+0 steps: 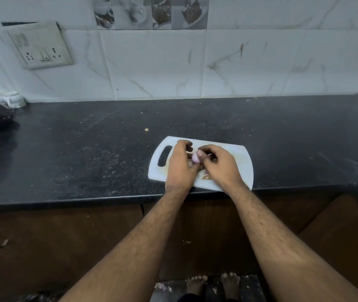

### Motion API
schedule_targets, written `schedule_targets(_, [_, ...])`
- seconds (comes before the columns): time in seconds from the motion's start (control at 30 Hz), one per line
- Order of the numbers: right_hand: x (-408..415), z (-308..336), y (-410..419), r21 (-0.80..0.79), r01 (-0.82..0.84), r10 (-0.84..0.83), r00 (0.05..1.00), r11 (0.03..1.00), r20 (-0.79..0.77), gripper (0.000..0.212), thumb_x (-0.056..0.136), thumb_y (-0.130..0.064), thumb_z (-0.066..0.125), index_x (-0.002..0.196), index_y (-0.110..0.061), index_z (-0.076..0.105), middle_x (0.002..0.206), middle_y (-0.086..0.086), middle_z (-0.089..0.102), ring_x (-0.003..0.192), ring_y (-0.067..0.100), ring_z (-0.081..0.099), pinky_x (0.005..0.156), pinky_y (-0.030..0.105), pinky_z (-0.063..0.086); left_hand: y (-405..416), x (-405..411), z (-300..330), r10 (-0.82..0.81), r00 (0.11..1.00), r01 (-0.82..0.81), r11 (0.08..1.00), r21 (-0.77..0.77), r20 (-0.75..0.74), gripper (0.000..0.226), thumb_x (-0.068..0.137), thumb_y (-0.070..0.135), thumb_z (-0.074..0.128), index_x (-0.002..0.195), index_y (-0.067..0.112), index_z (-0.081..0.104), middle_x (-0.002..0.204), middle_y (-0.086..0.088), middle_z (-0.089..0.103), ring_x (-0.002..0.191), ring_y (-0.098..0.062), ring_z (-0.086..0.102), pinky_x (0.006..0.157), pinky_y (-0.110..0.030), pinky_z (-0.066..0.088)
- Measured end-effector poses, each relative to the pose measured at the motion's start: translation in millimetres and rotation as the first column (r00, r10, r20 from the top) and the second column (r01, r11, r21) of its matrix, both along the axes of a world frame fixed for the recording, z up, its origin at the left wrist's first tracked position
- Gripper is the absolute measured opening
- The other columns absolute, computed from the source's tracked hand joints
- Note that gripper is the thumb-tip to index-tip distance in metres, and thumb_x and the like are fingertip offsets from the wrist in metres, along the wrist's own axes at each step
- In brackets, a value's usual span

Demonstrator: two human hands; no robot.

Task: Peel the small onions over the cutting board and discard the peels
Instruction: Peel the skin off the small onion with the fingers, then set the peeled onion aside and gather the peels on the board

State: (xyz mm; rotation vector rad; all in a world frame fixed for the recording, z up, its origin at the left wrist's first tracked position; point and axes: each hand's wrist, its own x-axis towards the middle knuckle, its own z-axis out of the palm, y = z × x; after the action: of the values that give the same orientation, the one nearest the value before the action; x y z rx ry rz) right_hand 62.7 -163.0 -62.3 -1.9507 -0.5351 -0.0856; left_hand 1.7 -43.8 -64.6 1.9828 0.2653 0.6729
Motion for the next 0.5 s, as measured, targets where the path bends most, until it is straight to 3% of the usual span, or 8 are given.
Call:
schedule_targets(0.07, [1,-2,2,-0.071,-0.009,0.009,1.0,0.997,0.007,0.024,0.089,-0.043,0.074,0.108,-0.028,0.075,0.1,-0.012,0.072,0.091,0.01,0.07,0.071,0.033,0.062,0,-1,2,0.015,1.0,-0.015,1.0,0.003,0.01,0.048,0.086,0.011,0.073,0.128,0.015,0.051,0.125,0.003,0.058,0.1,-0.006,0.063,0.088,-0.026,0.056])
schedule_targets(0.13, [2,0,2,-0.096,0.027,-0.025,1.0,0.995,0.016,0.021,0.091,-0.04,0.072,0.105,-0.026,0.075,0.095,-0.013,0.074,0.089,0.005,0.069,0.075,0.025,0.059,0,-1,4,0.008,1.0,-0.008,1.0,-0.013,-0.01,0.052,0.083,0.01,0.077,0.128,0.015,0.051,0.122,0.005,0.058,0.098,-0.004,0.063,0.088,-0.023,0.056])
schedule_targets(0.23, [-3,7,-4,0.076,0.172,-0.168,0.984,0.982,-0.053,0.017,0.101,-0.034,0.06,0.102,-0.024,0.073,0.092,-0.013,0.075,0.091,0.002,0.069,0.071,0.01,0.049,1,-2,6,0.005,0.997,-0.006,1.0,-0.017,-0.079,0.059,0.079,0.012,0.084,0.129,0.017,0.052,0.115,0.009,0.062,0.105,-0.007,0.062,0.098,-0.028,0.052])
schedule_targets(0.33, [-1,9,-11,0.19,0.361,-0.346,0.932,0.913,-0.11,0.019,0.105,-0.03,0.054,0.105,-0.023,0.071,0.089,-0.018,0.07,0.088,0.001,0.066,0.072,0.016,0.049,0,-3,7,0.076,0.992,-0.06,0.987,0.149,-0.102,0.05,0.089,0.02,0.073,0.135,0.016,0.053,0.133,0.002,0.061,0.129,-0.018,0.052,0.116,-0.043,0.036])
schedule_targets(0.4, [9,12,-15,0.122,0.374,-0.365,0.927,0.919,-0.088,0.02,0.104,-0.024,0.055,0.113,-0.017,0.072,0.095,-0.015,0.071,0.086,0.001,0.063,0.073,0.018,0.048,-3,-3,10,0.079,0.989,-0.051,0.976,0.21,-0.125,0.051,0.095,0.022,0.065,0.143,0.012,0.049,0.147,-0.003,0.054,0.145,-0.024,0.038,0.125,-0.047,0.018])
schedule_targets(0.5, [30,15,-22,-0.08,0.305,-0.304,0.952,0.949,0.028,0.026,0.101,-0.017,0.059,0.125,-0.018,0.07,0.12,0.0,0.071,0.105,0.011,0.062,0.089,0.023,0.045,-2,1,11,0.056,0.969,0.01,0.964,0.266,-0.239,0.071,0.096,0.045,0.058,0.153,0.009,0.038,0.162,-0.01,0.037,0.156,-0.026,0.015,0.128,-0.043,0.003])
